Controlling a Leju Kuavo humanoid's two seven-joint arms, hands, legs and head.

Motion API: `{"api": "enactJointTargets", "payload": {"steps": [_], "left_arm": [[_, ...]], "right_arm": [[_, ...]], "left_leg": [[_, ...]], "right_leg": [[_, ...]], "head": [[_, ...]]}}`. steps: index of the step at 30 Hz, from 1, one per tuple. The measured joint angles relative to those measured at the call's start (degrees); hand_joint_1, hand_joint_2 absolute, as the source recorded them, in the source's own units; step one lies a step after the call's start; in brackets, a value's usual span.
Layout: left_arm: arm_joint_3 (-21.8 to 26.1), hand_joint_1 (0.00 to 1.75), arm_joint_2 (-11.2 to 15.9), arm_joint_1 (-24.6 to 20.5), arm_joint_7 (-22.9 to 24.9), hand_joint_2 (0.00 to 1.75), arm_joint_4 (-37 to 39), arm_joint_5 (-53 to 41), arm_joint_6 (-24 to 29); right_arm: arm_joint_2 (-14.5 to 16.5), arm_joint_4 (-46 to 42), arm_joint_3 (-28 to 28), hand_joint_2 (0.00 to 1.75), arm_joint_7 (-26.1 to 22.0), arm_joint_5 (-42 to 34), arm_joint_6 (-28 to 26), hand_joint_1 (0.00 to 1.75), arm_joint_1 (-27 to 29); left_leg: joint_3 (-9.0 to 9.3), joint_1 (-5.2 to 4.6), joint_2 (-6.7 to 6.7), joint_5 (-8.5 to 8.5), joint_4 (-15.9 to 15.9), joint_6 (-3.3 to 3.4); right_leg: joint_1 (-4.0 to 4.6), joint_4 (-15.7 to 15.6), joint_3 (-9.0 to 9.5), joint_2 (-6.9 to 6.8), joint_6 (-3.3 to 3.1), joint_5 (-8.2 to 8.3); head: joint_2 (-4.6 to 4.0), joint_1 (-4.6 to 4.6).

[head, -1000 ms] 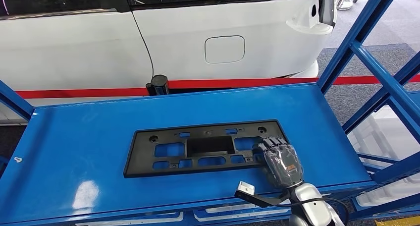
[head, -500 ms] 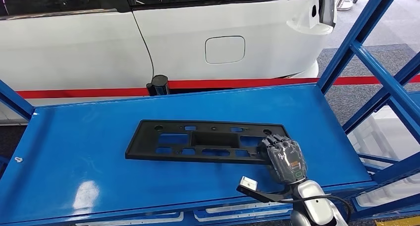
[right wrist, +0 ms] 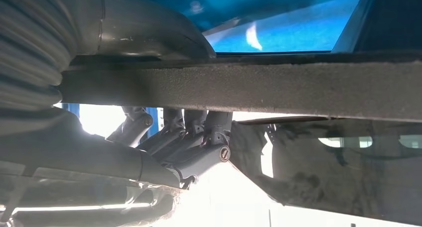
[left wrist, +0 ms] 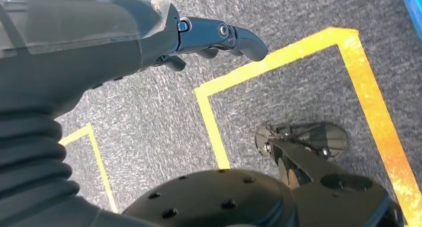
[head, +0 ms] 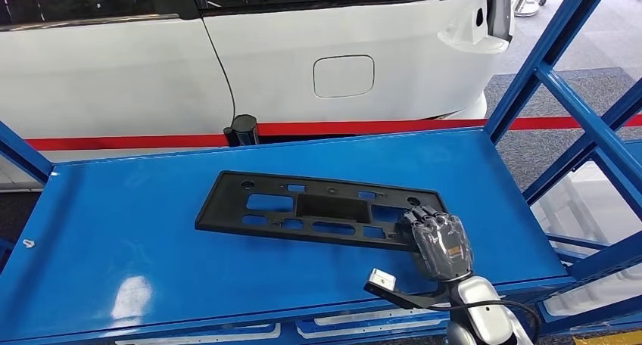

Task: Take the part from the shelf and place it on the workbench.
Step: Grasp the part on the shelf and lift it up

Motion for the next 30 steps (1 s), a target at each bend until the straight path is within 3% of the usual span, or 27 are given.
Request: {"api": "enactJointTargets", "payload": {"steps": [6,21,26,30], "left_arm": [[0.0,0.00,0.1,0.0,0.7,1.75,0.0,0.3,1.0],[0.4,0.00,0.4,-0.6,1.2,1.75,-0.1,1.6,1.9],[0.6,0.00,0.4,-0.5,1.2,1.75,-0.1,1.7,2.1],[0.6,0.00,0.5,-0.5,1.1,1.75,-0.1,1.7,2.0]], "right_arm": [[0.9,0.0,-1.2,1.75,-0.3,-3.9,-1.9,1.75,0.0],[5.9,-2.6,-8.1,1.75,-10.9,-34.1,-7.1,1.75,1.4],[7.7,-6.1,-10.4,1.75,-16.1,-46.2,-6.9,1.75,2.0],[8.9,-9.5,-11.6,1.75,-18.6,-51.7,-5.8,1.75,2.7]], "left_leg": [[-0.02,0.00,0.00,0.00,0.0,0.00],[-0.15,0.01,-0.01,0.01,0.0,0.00],[-0.18,0.01,-0.02,0.01,0.0,0.00],[-0.20,0.00,-0.02,0.01,0.0,0.00]], "right_leg": [[0.00,0.0,0.00,0.00,0.00,0.00],[0.00,0.0,-0.12,0.00,0.00,0.00],[0.00,0.0,-0.14,0.00,0.00,0.00],[0.00,0.0,-0.15,0.00,0.00,0.00]], "head": [[0.00,0.01],[0.00,-0.01],[0.00,0.00],[0.00,0.01]]}}
